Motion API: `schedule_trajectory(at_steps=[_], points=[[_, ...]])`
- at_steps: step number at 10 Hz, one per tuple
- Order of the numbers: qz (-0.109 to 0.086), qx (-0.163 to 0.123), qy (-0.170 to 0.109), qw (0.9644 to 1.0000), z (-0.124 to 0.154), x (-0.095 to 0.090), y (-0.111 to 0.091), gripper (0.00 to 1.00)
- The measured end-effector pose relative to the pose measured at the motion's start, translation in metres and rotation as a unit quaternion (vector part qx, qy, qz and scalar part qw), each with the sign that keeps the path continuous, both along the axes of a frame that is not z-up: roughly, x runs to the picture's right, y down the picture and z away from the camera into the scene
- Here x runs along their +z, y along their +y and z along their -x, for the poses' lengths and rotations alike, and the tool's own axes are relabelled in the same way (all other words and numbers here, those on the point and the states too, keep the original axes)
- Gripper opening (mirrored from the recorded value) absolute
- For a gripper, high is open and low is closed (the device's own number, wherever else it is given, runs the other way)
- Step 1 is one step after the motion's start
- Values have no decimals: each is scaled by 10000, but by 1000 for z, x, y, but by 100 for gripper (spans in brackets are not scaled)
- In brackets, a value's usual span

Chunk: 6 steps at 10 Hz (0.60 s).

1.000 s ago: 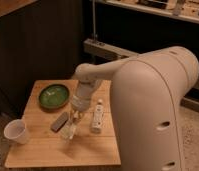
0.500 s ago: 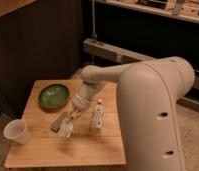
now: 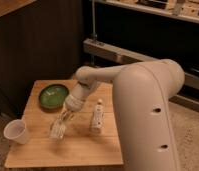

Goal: Place the white sponge in the ceramic cup

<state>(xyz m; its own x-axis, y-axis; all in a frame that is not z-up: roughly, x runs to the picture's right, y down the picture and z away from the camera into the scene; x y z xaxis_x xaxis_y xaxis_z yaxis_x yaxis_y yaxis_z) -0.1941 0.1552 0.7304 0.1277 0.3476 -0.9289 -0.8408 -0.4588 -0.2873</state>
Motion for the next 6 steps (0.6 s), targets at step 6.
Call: schedule_trajectory(at_steps=[6], points=[[-183,-37,-639,9978,69,6,-27,0]])
